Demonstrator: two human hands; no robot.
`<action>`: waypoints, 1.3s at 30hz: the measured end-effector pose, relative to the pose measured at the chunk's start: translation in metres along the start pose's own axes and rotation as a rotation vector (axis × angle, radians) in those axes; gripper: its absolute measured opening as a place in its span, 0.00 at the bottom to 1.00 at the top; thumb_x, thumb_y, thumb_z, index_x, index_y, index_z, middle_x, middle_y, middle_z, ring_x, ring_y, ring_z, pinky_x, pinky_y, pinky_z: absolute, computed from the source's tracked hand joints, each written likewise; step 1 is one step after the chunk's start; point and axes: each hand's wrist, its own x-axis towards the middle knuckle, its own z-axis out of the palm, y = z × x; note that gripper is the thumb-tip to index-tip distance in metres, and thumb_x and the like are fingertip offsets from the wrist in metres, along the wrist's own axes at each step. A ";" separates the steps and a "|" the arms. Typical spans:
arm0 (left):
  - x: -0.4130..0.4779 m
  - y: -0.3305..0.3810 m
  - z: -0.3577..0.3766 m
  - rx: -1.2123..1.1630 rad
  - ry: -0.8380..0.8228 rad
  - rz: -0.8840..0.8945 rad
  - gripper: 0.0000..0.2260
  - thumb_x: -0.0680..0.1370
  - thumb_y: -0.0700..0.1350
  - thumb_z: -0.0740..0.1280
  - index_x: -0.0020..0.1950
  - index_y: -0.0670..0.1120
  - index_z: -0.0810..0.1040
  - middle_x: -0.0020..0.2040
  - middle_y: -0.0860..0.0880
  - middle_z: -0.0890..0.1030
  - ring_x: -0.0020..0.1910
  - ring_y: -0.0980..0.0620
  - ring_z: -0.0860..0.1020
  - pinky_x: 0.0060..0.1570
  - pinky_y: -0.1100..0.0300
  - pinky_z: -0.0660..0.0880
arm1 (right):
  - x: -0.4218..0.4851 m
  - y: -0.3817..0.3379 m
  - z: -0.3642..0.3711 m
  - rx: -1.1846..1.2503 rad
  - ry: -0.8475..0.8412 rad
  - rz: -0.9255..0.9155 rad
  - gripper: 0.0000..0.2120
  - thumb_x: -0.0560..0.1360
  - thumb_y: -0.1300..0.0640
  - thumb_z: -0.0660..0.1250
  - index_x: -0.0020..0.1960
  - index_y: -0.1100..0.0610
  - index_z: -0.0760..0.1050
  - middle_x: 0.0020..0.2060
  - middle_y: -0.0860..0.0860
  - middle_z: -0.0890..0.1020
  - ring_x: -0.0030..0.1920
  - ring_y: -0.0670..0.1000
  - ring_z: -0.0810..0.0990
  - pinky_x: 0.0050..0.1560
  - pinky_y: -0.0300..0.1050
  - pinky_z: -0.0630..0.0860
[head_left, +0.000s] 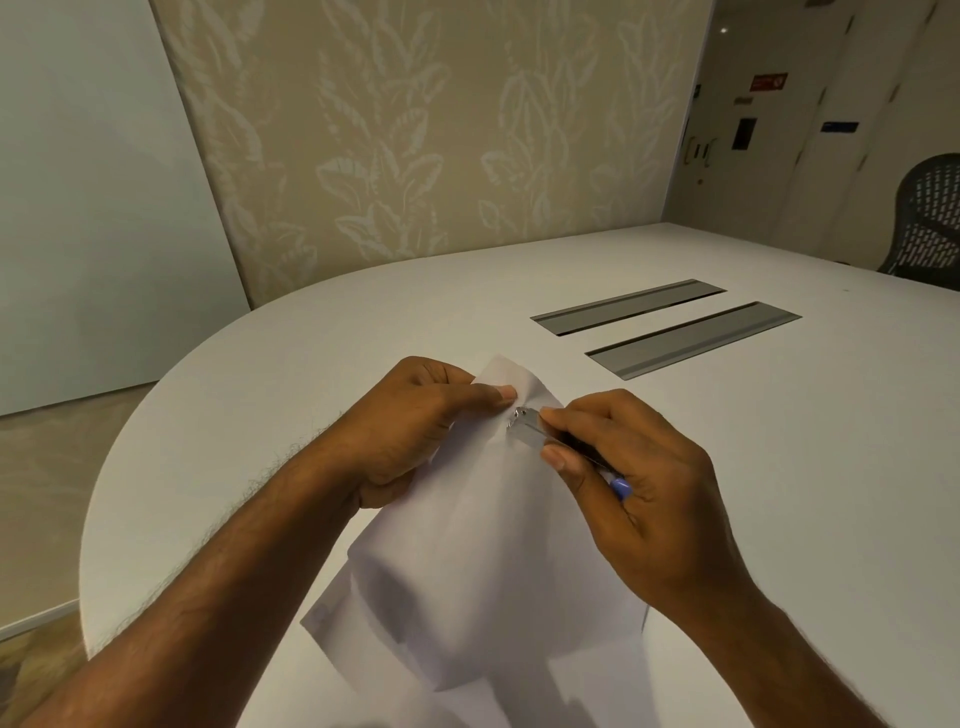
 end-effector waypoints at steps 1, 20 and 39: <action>0.000 0.000 0.000 -0.004 0.004 -0.004 0.11 0.77 0.43 0.69 0.42 0.36 0.84 0.40 0.38 0.85 0.41 0.38 0.82 0.52 0.43 0.80 | -0.001 0.001 0.000 -0.029 0.001 -0.020 0.15 0.74 0.53 0.65 0.58 0.59 0.76 0.47 0.57 0.84 0.49 0.49 0.79 0.53 0.30 0.74; -0.003 -0.002 -0.002 0.039 -0.054 0.039 0.11 0.78 0.46 0.67 0.42 0.43 0.86 0.45 0.42 0.87 0.40 0.45 0.85 0.42 0.55 0.83 | -0.004 -0.009 -0.012 0.203 0.002 0.185 0.11 0.75 0.52 0.63 0.55 0.53 0.76 0.47 0.43 0.80 0.50 0.40 0.80 0.48 0.26 0.74; -0.004 -0.008 0.005 0.082 -0.012 0.040 0.13 0.77 0.47 0.69 0.49 0.38 0.85 0.50 0.36 0.85 0.51 0.33 0.83 0.59 0.37 0.78 | 0.000 -0.009 -0.008 0.342 -0.028 0.353 0.11 0.74 0.50 0.63 0.54 0.50 0.78 0.46 0.43 0.82 0.49 0.45 0.81 0.45 0.28 0.76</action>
